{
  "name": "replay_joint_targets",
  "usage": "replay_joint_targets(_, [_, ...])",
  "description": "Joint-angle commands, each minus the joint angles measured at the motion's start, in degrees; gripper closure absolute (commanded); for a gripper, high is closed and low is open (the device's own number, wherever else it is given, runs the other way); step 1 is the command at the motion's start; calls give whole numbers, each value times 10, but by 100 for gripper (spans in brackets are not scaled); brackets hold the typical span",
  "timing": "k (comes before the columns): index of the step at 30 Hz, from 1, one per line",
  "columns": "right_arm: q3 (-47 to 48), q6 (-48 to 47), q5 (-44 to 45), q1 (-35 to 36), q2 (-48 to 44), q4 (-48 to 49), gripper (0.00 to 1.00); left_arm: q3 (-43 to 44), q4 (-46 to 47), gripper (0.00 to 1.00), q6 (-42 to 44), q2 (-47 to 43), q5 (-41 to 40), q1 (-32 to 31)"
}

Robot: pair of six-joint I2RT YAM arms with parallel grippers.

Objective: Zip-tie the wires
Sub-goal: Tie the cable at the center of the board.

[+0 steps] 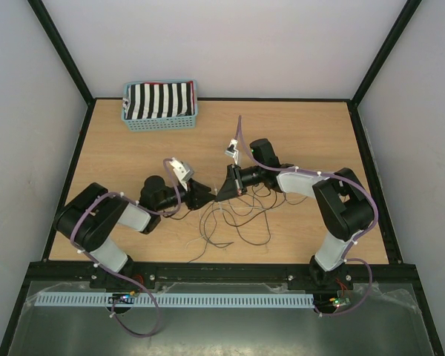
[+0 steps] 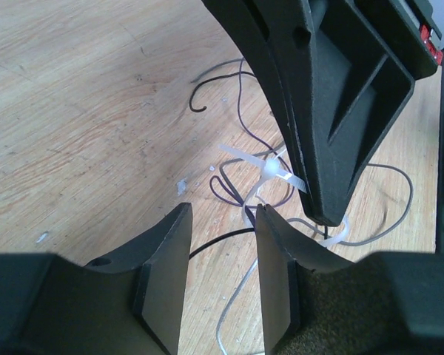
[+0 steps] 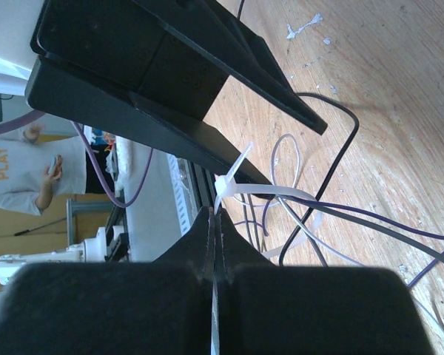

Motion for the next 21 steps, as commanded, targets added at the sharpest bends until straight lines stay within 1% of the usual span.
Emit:
replay_joint_targets(1, [-2, 3, -18, 1, -16, 16, 100, -3, 50, 59, -11, 9, 27, -5])
replay_joint_targets(10, [-4, 4, -18, 2, -16, 19, 100, -9, 76, 59, -25, 12, 42, -14])
replay_joint_targets(21, [-6, 8, -20, 1, -18, 26, 100, 10, 110, 63, -31, 71, 22, -36])
